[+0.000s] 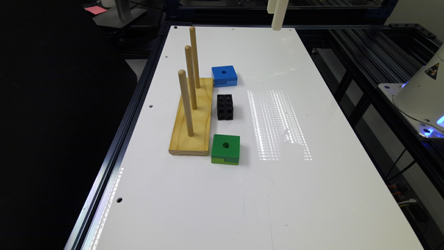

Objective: Pick up blue block.

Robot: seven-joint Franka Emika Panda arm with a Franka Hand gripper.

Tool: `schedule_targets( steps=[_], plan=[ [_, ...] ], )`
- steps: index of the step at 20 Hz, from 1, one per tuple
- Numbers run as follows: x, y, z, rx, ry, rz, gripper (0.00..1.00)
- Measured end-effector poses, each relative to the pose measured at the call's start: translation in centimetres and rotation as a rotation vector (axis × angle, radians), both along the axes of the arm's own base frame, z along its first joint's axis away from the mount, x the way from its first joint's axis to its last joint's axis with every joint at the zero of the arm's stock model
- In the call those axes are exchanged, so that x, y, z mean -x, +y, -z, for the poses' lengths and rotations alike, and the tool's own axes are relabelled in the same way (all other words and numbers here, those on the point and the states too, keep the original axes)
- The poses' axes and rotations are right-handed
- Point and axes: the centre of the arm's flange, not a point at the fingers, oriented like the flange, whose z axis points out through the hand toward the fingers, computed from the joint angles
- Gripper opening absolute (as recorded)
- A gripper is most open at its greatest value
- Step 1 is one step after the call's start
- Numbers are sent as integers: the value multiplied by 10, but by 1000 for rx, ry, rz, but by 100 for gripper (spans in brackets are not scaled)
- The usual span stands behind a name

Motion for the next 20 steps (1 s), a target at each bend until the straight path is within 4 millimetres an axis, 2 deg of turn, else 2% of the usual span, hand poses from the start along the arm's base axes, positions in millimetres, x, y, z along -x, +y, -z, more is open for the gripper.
schedule_targets(
  steps=[6,12,20],
  plan=[
    [-24,-10,4,2,-11,3,100],
    [-47,-32,9,4,-8,2,100],
    [-47,-68,9,8,-10,2,100]
  ],
)
